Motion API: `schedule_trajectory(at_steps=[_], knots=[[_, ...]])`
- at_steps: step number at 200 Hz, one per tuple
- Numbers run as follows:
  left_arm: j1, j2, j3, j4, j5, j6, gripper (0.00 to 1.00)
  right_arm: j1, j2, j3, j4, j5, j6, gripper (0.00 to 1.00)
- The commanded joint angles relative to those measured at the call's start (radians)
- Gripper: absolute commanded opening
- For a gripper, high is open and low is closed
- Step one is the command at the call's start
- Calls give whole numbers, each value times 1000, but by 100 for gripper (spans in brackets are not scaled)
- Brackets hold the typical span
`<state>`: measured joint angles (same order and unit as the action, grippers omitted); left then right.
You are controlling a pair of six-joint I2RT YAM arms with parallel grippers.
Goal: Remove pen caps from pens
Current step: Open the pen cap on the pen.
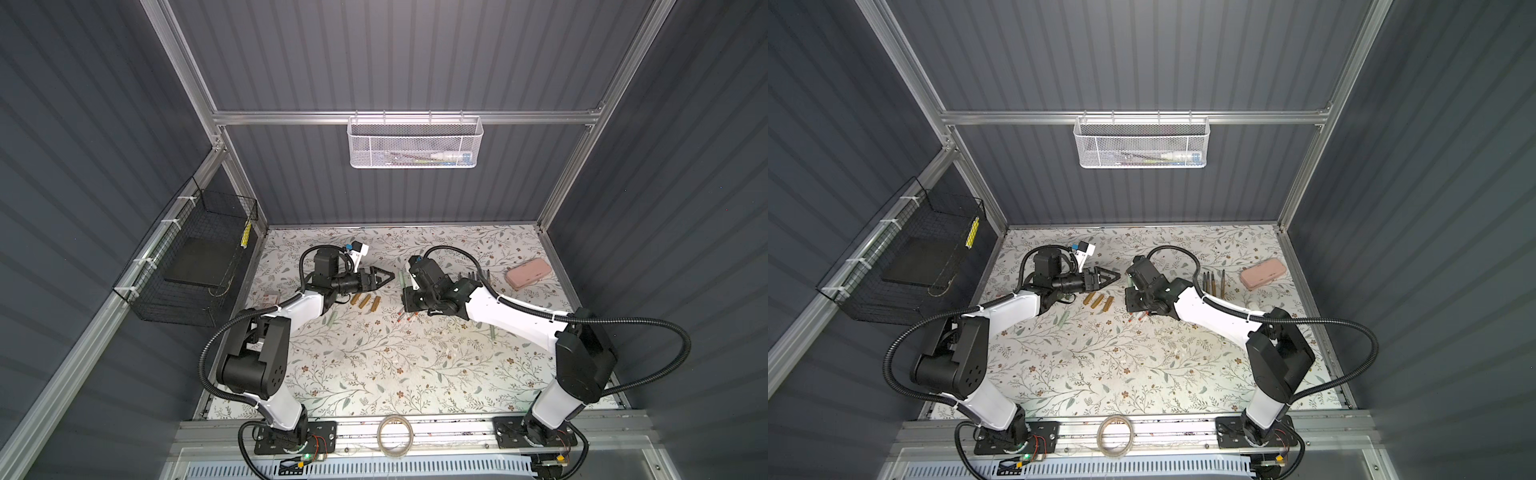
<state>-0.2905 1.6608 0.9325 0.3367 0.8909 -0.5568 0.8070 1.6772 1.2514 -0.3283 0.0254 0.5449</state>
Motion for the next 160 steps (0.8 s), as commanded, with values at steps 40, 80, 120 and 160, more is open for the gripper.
schedule_trajectory(at_steps=[40,80,120,160], knots=[[-53,30,1,-6,2,16,96,23,23,16,56,-35,-14,0],[-75,40,20,-15,12,22,91,35,32,42,45,-41,-38,0],[-73,42,55,-59,15,47,84,35,35,41,29,-15,-36,0],[-73,43,121,-212,-34,135,66,38,37,21,54,-59,-22,0]])
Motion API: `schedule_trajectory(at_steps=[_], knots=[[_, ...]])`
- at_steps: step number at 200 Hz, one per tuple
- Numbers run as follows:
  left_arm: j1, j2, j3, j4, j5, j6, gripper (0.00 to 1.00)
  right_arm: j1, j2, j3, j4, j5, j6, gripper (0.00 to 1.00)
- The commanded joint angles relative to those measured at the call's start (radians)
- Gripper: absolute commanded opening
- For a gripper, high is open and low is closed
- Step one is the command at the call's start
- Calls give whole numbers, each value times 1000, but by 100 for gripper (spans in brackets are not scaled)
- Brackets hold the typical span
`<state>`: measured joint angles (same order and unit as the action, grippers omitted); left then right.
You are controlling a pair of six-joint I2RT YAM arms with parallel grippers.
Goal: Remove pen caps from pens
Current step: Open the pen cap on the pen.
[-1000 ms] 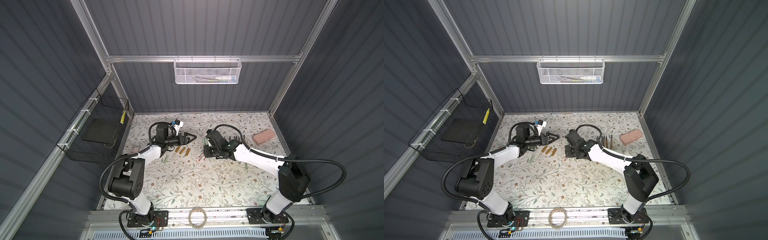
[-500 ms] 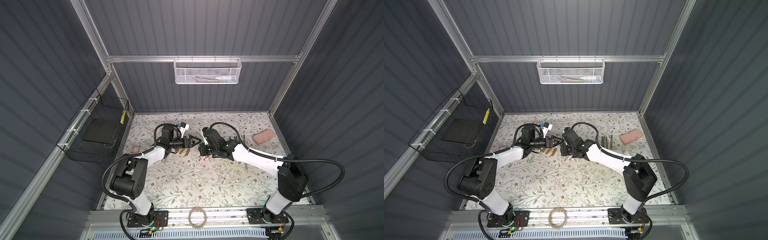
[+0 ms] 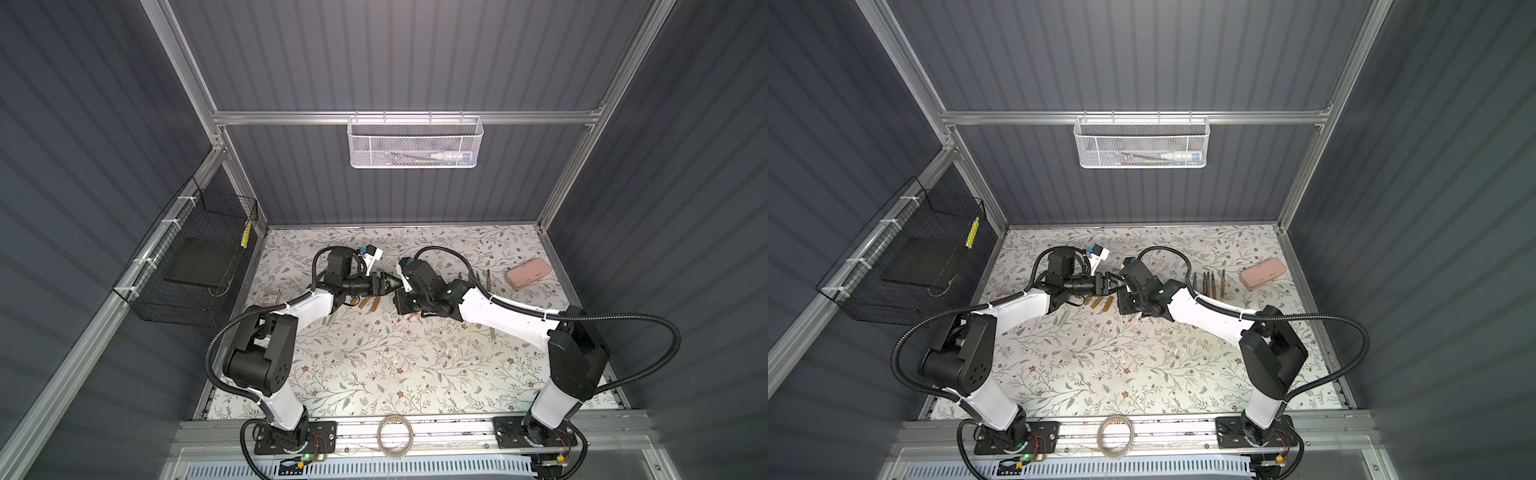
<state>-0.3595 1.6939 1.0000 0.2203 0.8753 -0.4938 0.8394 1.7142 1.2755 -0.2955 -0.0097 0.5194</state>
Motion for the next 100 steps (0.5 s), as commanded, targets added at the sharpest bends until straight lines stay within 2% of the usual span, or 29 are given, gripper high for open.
schedule_trajectory(at_steps=[1,19,80,100], knots=[[-4,10,51,-94,-17,68,66,6,0,-4,23,-25,5,0],[-4,16,41,-44,-9,33,59,6,3,-2,13,-21,1,0],[-4,10,41,-69,-41,36,28,6,-13,-18,11,-17,10,0],[-4,9,44,-85,-62,36,24,6,-22,-41,40,-23,15,0]])
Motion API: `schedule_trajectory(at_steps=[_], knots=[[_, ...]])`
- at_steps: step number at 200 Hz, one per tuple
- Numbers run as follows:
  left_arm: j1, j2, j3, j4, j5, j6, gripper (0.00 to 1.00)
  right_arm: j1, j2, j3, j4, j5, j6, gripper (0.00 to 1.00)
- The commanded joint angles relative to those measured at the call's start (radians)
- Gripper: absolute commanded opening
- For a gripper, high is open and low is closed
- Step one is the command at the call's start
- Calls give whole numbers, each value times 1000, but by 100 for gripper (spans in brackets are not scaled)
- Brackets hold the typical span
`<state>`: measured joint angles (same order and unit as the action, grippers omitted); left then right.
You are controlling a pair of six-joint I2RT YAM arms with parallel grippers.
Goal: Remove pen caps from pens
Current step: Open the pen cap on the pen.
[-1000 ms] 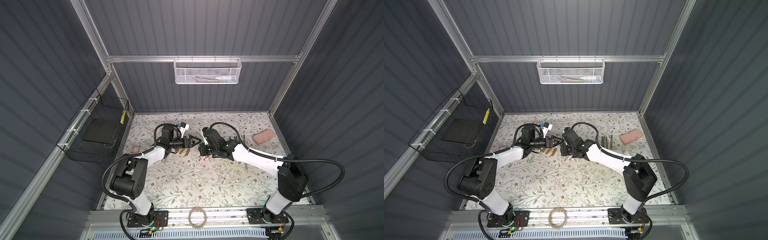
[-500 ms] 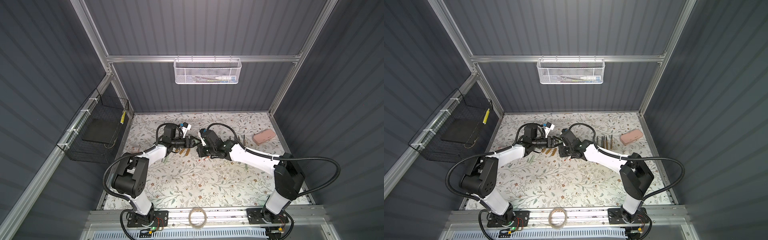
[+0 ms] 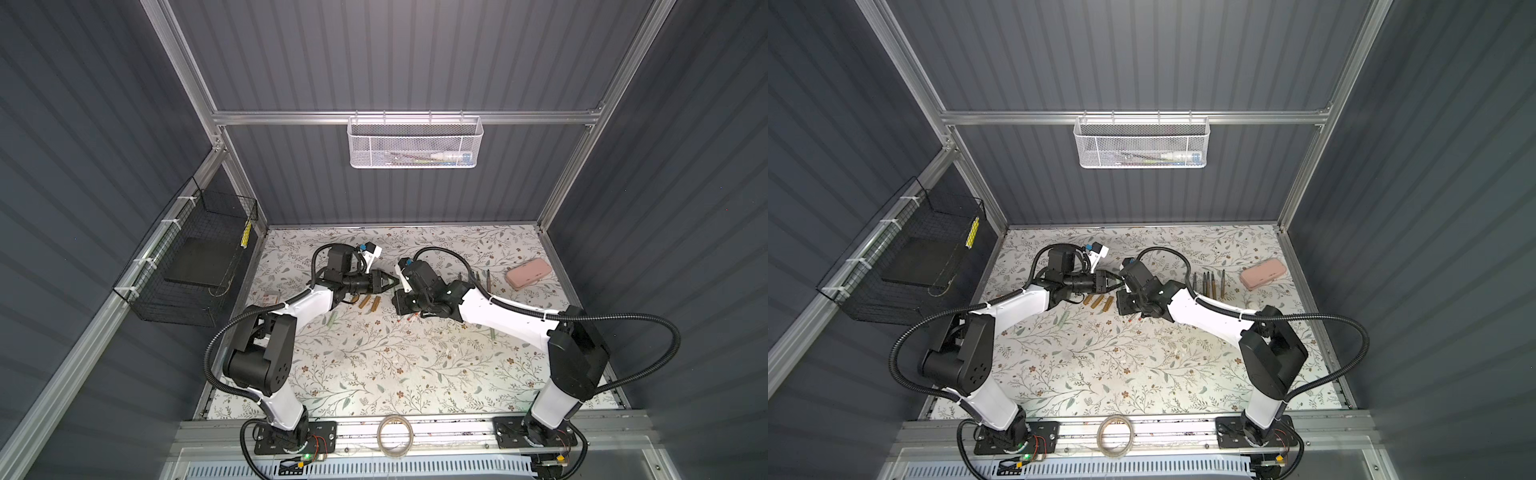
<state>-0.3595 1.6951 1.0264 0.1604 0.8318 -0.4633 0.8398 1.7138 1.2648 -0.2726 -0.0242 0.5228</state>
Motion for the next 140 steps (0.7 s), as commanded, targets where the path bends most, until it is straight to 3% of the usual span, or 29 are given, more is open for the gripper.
schedule_trajectory(at_steps=[1,19,75,140], knots=[[-4,9,17,-25,-19,6,24,5,-23,-31,18,-9,12,0],[-3,8,21,-35,-32,6,19,5,-25,-32,13,-11,15,1],[-4,5,23,-28,-29,-17,15,2,-12,-35,30,-17,19,25],[-2,-5,15,-13,-23,-41,14,-2,14,-36,71,-18,18,30]])
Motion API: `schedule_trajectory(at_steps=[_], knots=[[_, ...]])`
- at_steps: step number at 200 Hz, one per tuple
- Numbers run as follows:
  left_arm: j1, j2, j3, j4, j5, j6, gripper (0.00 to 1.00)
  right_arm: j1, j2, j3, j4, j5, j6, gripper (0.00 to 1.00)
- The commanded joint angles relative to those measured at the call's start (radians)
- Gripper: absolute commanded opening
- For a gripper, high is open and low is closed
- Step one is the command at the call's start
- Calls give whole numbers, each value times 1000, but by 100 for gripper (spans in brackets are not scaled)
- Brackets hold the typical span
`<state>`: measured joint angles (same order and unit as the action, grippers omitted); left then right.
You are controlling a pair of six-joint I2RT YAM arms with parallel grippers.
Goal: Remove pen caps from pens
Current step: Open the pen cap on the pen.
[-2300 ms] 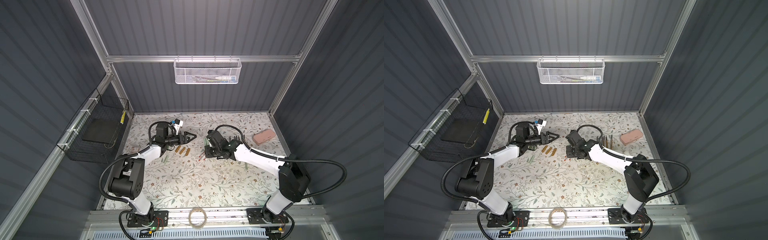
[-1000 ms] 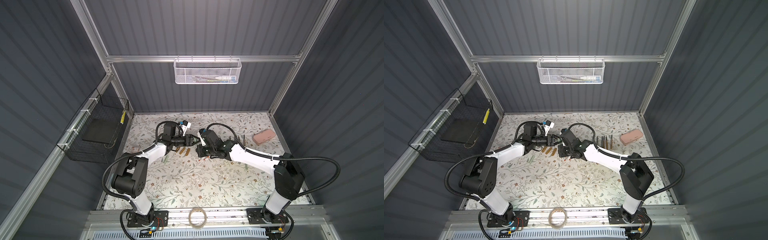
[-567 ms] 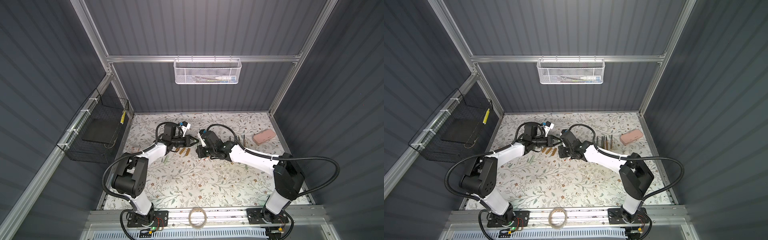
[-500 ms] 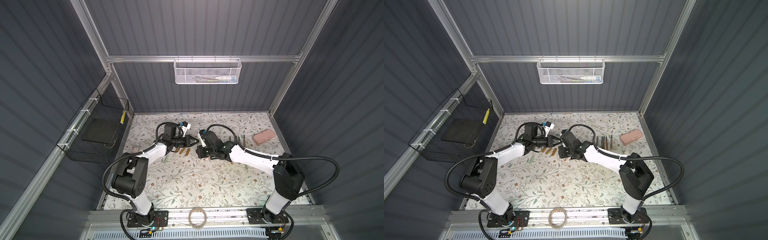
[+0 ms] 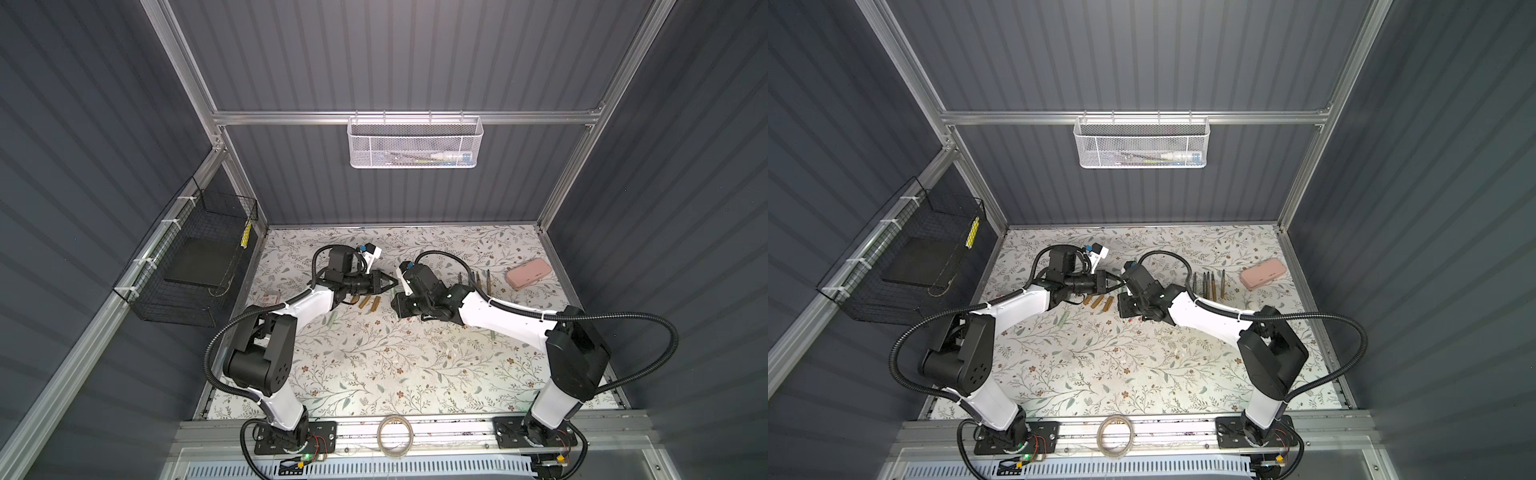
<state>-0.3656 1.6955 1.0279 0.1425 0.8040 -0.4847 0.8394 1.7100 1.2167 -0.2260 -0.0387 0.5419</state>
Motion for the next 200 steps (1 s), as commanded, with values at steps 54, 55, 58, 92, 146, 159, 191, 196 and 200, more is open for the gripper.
schedule_trajectory(at_steps=[54,55,58,92,146,159,191,196,200], knots=[[9,-5,12,18,5,-46,9,-8,46,33,31,-5,-6,29],[9,-5,12,18,5,-46,9,-8,47,33,31,-5,-6,29],[11,-5,10,20,4,-50,9,-8,48,32,32,-4,-5,28],[21,-2,10,42,5,-82,3,-10,48,13,51,-7,-2,9],[103,-11,33,26,-13,-95,0,-6,-3,-99,82,-20,37,0],[144,-21,35,40,-2,-112,0,1,-22,-158,109,-24,56,0],[235,-37,54,29,-6,-89,0,16,-79,-278,142,-42,95,0],[245,-36,60,17,-8,-84,0,20,-87,-292,143,-41,95,0],[252,-35,65,14,-8,-81,0,24,-95,-303,142,-39,96,0]])
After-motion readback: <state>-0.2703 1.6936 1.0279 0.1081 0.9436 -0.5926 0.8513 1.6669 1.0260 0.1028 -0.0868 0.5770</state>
